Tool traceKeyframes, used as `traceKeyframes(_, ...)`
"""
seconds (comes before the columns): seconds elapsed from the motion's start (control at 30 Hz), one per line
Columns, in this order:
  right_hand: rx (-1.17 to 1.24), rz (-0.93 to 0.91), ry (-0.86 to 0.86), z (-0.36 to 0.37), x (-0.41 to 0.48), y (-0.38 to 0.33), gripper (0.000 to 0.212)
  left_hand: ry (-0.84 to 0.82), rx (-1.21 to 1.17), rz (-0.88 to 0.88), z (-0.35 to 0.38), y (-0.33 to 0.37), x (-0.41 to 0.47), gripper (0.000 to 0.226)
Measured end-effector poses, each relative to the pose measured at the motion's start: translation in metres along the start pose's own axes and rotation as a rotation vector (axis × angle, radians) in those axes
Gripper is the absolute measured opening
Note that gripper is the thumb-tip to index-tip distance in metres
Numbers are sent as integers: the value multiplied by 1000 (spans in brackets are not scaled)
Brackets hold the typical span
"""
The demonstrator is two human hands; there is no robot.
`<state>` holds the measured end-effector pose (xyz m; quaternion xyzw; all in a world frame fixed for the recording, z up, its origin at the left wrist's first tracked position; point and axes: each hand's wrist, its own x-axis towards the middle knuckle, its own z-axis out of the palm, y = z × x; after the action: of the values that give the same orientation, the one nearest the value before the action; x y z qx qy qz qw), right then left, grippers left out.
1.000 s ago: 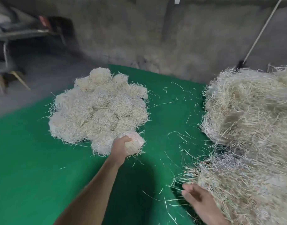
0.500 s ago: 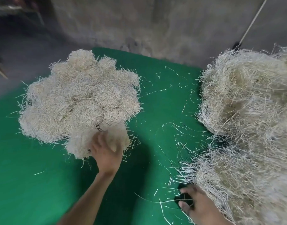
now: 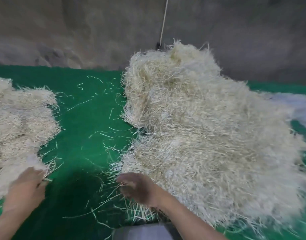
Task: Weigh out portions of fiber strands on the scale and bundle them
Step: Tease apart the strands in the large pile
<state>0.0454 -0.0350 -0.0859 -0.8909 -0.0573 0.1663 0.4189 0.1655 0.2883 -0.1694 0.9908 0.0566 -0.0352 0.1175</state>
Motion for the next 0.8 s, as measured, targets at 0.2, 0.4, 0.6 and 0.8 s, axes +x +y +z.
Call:
traceKeyframes(0.2,-55,-111,452,-83,-90,26,30,155,-339,125,0,83,-63,41)
traceKeyframes(0.4,-653,373,694,-180,-155,111,106,159,-562,308,-49,202,-163,13)
traceKeyframes(0.6,-339,599,568,-205,-166,172,131,19,-657,401,-49,300,-206,20)
traceKeyframes(0.8,-455,285,738,-233,-163,158,53,-66,-702,444,-48,375,-232,19)
